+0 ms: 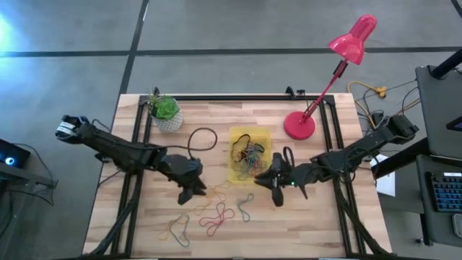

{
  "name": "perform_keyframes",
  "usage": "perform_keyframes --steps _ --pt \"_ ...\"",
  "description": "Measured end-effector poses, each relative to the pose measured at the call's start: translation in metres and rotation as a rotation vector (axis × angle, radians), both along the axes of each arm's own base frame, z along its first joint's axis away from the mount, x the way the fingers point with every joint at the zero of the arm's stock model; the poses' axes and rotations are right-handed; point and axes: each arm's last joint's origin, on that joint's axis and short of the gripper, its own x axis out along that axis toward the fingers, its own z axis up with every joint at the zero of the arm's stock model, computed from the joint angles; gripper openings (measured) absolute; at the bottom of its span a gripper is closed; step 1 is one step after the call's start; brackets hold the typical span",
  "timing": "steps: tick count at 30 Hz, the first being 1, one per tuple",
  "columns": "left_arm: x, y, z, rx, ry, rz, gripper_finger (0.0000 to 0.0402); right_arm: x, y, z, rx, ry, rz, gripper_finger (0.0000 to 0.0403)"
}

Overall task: Pick and place rubber bands into bin
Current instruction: Put the right yellow rubber band into the bin

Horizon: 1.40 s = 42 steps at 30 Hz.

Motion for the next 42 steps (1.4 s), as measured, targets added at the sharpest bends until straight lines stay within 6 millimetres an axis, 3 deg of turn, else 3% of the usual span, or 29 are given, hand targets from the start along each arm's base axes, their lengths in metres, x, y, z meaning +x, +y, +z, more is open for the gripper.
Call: perform_keyframes --steps 6,14,22,32,42 --pt "-0.012 -0.017 -0.021 -0.019 0.103 -0.032 0.0102 0.0 0.007 -0.003 0.059 0.032 0.169 0.0068" --pt "-0.023 -0.024 -0.045 0.038 0.162 0.026 0.0102 0.005 0.013 -0.019 0.057 0.118 0.237 0.0068" --pt "-0.027 -0.035 -0.069 0.115 0.238 -0.027 0.0102 0.011 0.018 -0.036 0.051 0.182 0.26 0.0068" --pt "-0.003 -0.032 -0.093 0.518 0.162 0.002 0.0102 0.01 0.017 -0.041 0.027 0.219 0.242 0.0068" --pt "0.033 -0.021 -0.106 0.55 0.141 0.062 0.0102 0.011 0.016 -0.04 0.042 0.211 0.215 0.0068"
